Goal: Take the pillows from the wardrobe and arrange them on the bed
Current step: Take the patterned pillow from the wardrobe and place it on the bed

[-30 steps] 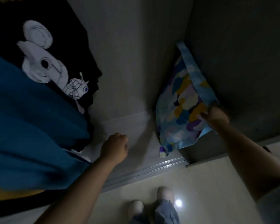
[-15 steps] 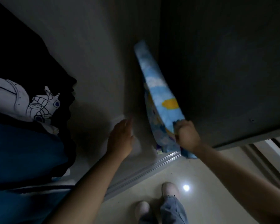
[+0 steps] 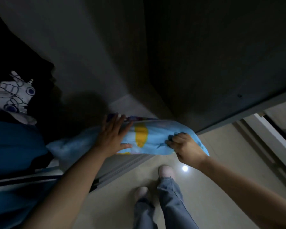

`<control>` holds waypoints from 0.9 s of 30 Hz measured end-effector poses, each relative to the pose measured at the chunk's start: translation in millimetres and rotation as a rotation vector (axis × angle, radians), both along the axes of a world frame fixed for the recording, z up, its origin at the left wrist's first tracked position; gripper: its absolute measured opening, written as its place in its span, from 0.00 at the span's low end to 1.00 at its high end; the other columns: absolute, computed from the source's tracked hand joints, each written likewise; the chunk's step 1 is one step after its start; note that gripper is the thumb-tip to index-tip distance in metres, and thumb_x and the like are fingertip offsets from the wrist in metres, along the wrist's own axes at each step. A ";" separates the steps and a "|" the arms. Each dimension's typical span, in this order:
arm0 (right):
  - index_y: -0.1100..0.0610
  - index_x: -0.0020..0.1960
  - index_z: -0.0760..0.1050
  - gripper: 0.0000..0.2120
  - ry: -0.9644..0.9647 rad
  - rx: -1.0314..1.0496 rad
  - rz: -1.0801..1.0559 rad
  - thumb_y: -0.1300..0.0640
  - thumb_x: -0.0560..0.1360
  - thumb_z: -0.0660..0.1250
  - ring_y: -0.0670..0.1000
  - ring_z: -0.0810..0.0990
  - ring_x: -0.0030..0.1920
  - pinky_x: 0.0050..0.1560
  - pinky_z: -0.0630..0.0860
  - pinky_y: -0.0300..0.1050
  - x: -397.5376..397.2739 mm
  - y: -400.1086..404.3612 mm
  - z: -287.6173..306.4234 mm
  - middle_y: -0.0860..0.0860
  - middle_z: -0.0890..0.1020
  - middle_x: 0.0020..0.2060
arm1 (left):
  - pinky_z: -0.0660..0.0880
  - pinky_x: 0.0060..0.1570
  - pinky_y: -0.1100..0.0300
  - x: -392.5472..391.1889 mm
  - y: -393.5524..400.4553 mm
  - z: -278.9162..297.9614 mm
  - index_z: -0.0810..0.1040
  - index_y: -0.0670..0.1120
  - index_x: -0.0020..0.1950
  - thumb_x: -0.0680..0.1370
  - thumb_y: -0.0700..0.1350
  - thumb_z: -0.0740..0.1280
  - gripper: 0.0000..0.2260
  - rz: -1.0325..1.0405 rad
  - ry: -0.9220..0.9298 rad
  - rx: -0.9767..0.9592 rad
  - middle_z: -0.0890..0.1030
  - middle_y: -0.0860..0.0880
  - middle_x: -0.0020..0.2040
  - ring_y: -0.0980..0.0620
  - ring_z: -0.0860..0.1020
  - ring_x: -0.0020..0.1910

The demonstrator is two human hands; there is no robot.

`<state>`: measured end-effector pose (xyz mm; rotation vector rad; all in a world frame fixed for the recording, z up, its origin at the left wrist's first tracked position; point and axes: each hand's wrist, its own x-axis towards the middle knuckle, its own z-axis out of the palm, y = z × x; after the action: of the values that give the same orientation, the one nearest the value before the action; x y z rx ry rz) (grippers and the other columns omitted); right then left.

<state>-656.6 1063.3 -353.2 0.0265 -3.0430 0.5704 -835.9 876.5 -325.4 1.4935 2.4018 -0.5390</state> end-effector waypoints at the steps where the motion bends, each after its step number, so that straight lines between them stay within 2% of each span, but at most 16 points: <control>1: 0.61 0.39 0.84 0.21 -0.003 0.000 0.000 0.70 0.45 0.78 0.56 0.83 0.28 0.31 0.82 0.42 -0.6 -1.0 -2.1 0.56 0.85 0.31 | 0.76 0.42 0.31 7.7 -3.9 -8.6 0.82 0.42 0.56 0.47 0.61 0.80 0.42 0.042 -0.032 -0.005 0.85 0.37 0.50 0.36 0.84 0.47; 3: 0.61 0.38 0.85 0.23 -0.029 0.022 -0.006 0.69 0.42 0.80 0.56 0.83 0.27 0.29 0.82 0.43 -4.9 -2.5 -6.2 0.56 0.85 0.30 | 0.78 0.41 0.35 21.8 -7.7 -26.3 0.83 0.39 0.53 0.45 0.58 0.82 0.42 0.116 -0.060 0.062 0.86 0.39 0.48 0.41 0.85 0.43; 4: 0.61 0.37 0.85 0.24 -0.041 0.038 0.000 0.70 0.41 0.81 0.56 0.83 0.26 0.28 0.82 0.43 -7.5 -3.6 -8.9 0.56 0.85 0.30 | 0.78 0.46 0.37 28.1 -6.9 -34.0 0.81 0.39 0.57 0.48 0.57 0.82 0.42 0.164 -0.069 0.087 0.85 0.40 0.51 0.42 0.85 0.46; 5: 0.61 0.36 0.85 0.24 -0.048 0.052 0.013 0.70 0.41 0.81 0.56 0.83 0.26 0.28 0.82 0.44 -10.0 -5.3 -11.8 0.56 0.85 0.29 | 0.75 0.56 0.38 36.0 -7.0 -41.9 0.75 0.39 0.64 0.55 0.56 0.81 0.42 0.214 -0.077 0.090 0.81 0.41 0.59 0.44 0.81 0.55; 7: 0.61 0.36 0.85 0.24 -0.052 0.076 0.038 0.70 0.40 0.81 0.55 0.84 0.27 0.28 0.82 0.44 -14.5 -8.8 -16.4 0.57 0.85 0.29 | 0.57 0.72 0.41 53.2 -11.4 -63.5 0.56 0.44 0.76 0.70 0.53 0.71 0.39 0.287 -0.137 0.009 0.63 0.44 0.75 0.48 0.65 0.72; 8: 0.61 0.35 0.85 0.24 -0.050 0.087 0.049 0.70 0.40 0.81 0.55 0.84 0.28 0.28 0.82 0.45 -15.6 -10.1 -18.4 0.57 0.85 0.30 | 0.51 0.74 0.42 61.9 -14.7 -73.5 0.50 0.45 0.77 0.73 0.53 0.68 0.40 0.330 -0.159 -0.024 0.57 0.46 0.77 0.48 0.59 0.74; 10: 0.61 0.35 0.85 0.23 -0.053 0.111 0.079 0.71 0.40 0.81 0.56 0.85 0.29 0.28 0.83 0.47 -15.7 -12.8 -21.0 0.58 0.86 0.31 | 0.52 0.73 0.43 78.7 -21.9 -86.3 0.46 0.46 0.77 0.71 0.56 0.69 0.44 0.455 -0.221 -0.081 0.55 0.46 0.77 0.47 0.56 0.75; 12: 0.62 0.34 0.84 0.23 -0.055 0.123 0.119 0.71 0.40 0.80 0.57 0.85 0.29 0.28 0.83 0.49 -14.2 -15.3 -21.4 0.59 0.86 0.31 | 0.61 0.70 0.47 93.1 -31.9 -95.6 0.52 0.46 0.76 0.71 0.57 0.70 0.41 0.562 -0.250 -0.134 0.63 0.43 0.73 0.45 0.64 0.71; 15: 0.64 0.34 0.84 0.21 -0.084 0.123 0.144 0.72 0.41 0.80 0.59 0.85 0.31 0.30 0.83 0.52 -15.2 -21.7 -17.1 0.60 0.86 0.31 | 0.78 0.50 0.57 96.2 -35.8 -97.1 0.75 0.45 0.59 0.71 0.53 0.70 0.20 0.515 -0.067 -0.094 0.81 0.44 0.56 0.47 0.80 0.54; 17: 0.63 0.41 0.84 0.22 -0.182 0.128 0.151 0.70 0.48 0.80 0.61 0.85 0.40 0.39 0.84 0.56 -19.7 -22.9 -13.4 0.62 0.86 0.39 | 0.77 0.52 0.54 90.3 -38.4 -103.9 0.72 0.43 0.60 0.77 0.45 0.64 0.13 0.538 -0.148 -0.110 0.78 0.42 0.60 0.44 0.78 0.58; 18: 0.61 0.51 0.82 0.24 -0.298 0.155 0.154 0.66 0.56 0.79 0.62 0.82 0.52 0.50 0.80 0.60 -23.3 -24.0 -10.5 0.63 0.83 0.50 | 0.76 0.54 0.52 86.0 -38.2 -106.5 0.70 0.43 0.62 0.78 0.42 0.62 0.13 0.543 -0.203 -0.113 0.76 0.42 0.62 0.43 0.76 0.60; 20: 0.51 0.70 0.66 0.31 -0.569 0.242 0.216 0.52 0.68 0.71 0.60 0.59 0.72 0.70 0.58 0.63 -25.4 -24.1 -13.8 0.57 0.64 0.71 | 0.75 0.56 0.51 75.7 -37.6 -108.4 0.70 0.43 0.63 0.77 0.39 0.61 0.14 0.546 -0.212 -0.087 0.75 0.42 0.63 0.41 0.75 0.61; 21: 0.48 0.73 0.58 0.36 -0.653 0.265 0.243 0.46 0.69 0.69 0.58 0.49 0.75 0.73 0.49 0.65 -28.1 -23.7 -16.9 0.54 0.55 0.75 | 0.74 0.56 0.51 72.4 -38.2 -110.0 0.70 0.43 0.63 0.77 0.38 0.61 0.14 0.543 -0.208 -0.063 0.75 0.42 0.62 0.41 0.75 0.61; 23: 0.49 0.75 0.47 0.43 -0.711 0.296 0.232 0.42 0.69 0.68 0.57 0.42 0.76 0.73 0.42 0.67 -37.1 -26.5 -27.4 0.54 0.48 0.76 | 0.73 0.56 0.52 72.2 -37.4 -105.9 0.72 0.44 0.61 0.76 0.39 0.61 0.14 0.529 -0.225 -0.001 0.77 0.42 0.59 0.41 0.74 0.60; 25: 0.53 0.76 0.42 0.46 -0.816 0.351 0.198 0.44 0.70 0.68 0.58 0.45 0.76 0.72 0.45 0.67 -48.8 -31.6 -41.7 0.57 0.48 0.76 | 0.77 0.43 0.56 74.5 -38.6 -94.3 0.80 0.43 0.48 0.67 0.39 0.72 0.10 0.467 -0.188 0.094 0.82 0.40 0.45 0.41 0.80 0.47; 27: 0.55 0.76 0.42 0.46 -0.911 0.314 0.144 0.49 0.71 0.69 0.60 0.55 0.74 0.72 0.55 0.63 -52.7 -44.2 -55.2 0.59 0.54 0.75 | 0.76 0.26 0.62 72.6 -40.6 -85.6 0.80 0.43 0.28 0.49 0.36 0.80 0.13 0.427 -0.137 0.140 0.80 0.43 0.25 0.44 0.81 0.28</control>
<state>-709.3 1019.1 -408.4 -0.0077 -4.0159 0.0870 -763.3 836.0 -411.0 0.9760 2.5813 -0.1707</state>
